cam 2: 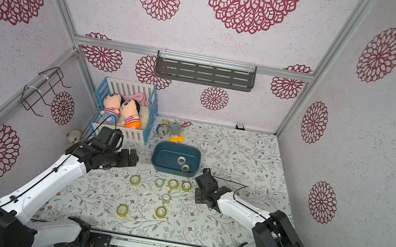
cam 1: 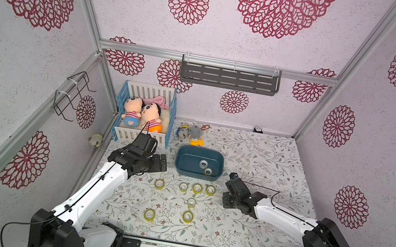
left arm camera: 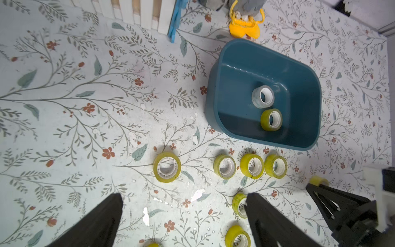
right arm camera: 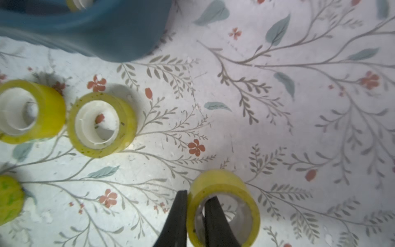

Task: Put the transparent tape into the storage box
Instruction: Pick up the tape at the center of the board, then place the tape in the storage box.

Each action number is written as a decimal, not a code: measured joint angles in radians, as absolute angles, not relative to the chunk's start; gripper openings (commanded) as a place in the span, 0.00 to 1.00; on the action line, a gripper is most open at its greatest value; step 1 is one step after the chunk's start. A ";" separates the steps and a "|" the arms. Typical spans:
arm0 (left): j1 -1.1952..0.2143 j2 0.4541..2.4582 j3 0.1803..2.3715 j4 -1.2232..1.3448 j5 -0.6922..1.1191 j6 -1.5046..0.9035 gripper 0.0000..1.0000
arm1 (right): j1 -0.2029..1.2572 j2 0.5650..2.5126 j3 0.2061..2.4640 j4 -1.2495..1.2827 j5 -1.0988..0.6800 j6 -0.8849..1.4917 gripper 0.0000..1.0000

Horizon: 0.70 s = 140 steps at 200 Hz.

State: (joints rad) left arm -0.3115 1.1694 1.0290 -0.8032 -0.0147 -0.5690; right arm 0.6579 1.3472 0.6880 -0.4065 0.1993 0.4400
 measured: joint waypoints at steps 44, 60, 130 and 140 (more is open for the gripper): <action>-0.287 1.007 0.974 -0.776 -0.022 -0.588 0.97 | 0.658 1.257 0.758 -0.473 0.196 0.449 0.00; -0.272 1.009 0.976 -0.773 -0.006 -0.595 0.97 | 0.658 1.266 0.822 -0.498 0.195 0.454 0.00; -0.151 1.057 0.975 -0.750 0.064 -0.569 0.97 | 0.658 1.658 1.368 -0.517 0.150 0.417 0.00; -0.114 1.068 0.975 -0.745 0.090 -0.559 0.97 | 0.660 1.730 1.429 -0.521 0.130 0.410 0.00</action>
